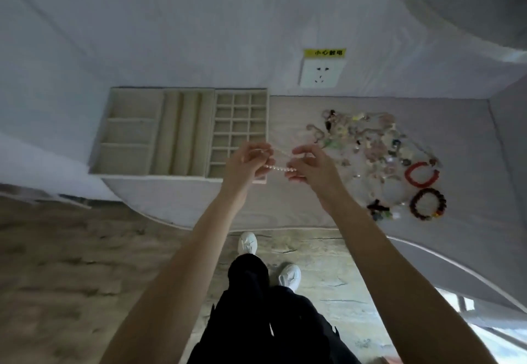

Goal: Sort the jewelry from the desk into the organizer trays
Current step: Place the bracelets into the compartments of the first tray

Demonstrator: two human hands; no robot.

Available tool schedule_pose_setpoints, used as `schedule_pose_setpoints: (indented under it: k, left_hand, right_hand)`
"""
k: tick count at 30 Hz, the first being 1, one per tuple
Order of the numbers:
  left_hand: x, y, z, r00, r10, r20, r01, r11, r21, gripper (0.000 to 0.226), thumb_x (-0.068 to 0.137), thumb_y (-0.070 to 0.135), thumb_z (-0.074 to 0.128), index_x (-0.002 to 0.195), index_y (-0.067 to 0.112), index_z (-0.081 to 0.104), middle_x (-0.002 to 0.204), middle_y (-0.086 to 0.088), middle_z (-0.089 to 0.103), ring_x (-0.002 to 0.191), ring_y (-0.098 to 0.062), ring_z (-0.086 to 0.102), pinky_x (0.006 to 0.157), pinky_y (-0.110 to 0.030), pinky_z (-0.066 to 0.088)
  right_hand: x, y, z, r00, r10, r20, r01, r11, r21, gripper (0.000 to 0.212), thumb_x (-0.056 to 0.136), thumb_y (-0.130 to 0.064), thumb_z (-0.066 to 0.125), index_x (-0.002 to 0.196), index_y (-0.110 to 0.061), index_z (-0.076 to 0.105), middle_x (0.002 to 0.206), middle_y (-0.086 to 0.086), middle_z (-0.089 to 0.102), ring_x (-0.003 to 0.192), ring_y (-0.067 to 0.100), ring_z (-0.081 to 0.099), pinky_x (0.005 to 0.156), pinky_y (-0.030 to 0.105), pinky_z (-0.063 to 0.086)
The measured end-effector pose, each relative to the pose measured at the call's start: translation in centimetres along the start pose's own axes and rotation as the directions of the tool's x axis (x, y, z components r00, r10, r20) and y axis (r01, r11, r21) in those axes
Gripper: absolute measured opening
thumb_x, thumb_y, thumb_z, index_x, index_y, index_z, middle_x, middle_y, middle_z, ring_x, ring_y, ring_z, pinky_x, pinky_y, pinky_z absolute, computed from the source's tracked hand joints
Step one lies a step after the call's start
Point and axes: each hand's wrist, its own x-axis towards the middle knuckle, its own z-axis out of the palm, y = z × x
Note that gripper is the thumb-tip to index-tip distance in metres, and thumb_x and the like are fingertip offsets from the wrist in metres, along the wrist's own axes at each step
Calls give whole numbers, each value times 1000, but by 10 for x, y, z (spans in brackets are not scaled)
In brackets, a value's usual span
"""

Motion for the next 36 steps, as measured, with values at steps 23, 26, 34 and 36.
schedule_pose_setpoints:
  k: [23, 26, 34, 36]
  left_hand:
    - [151, 50, -285, 904, 380, -197, -65, 578, 813, 20, 87, 13, 63, 105, 8, 70, 105, -12, 70, 95, -24, 65, 78, -23, 44]
    - [157, 40, -295, 943, 332, -33, -113, 412, 904, 26, 90, 24, 62, 107, 5, 68, 103, -17, 69, 93, -33, 64, 78, -34, 49]
    - [130, 24, -287, 913, 373, 168, -172, -22, 985, 44, 82, 37, 39, 99, 10, 70, 96, -9, 71, 91, -29, 65, 89, -48, 45]
    - [129, 26, -279, 917, 359, 174, -176, -27, 984, 41, 81, 36, 40, 96, 13, 71, 93, -6, 72, 90, -26, 67, 91, -53, 44]
  right_hand:
    - [198, -20, 315, 777, -323, 540, 608, 166, -776, 24, 89, -8, 54, 110, -3, 64, 109, 20, 60, 98, 31, 57, 79, 33, 43]
    - [207, -18, 314, 766, -249, 593, 583, -119, -804, 24, 84, -14, 62, 103, -1, 67, 118, 24, 54, 107, 36, 52, 84, 40, 48]
    - [199, -22, 299, 624, -110, 774, 642, -492, -587, 42, 75, -25, 32, 78, -24, 74, 101, -3, 70, 97, 25, 62, 75, 33, 31]
    - [199, -23, 294, 645, -48, 763, 649, -493, -579, 42, 72, -24, 32, 75, -24, 75, 100, -2, 71, 98, 26, 63, 78, 34, 31]
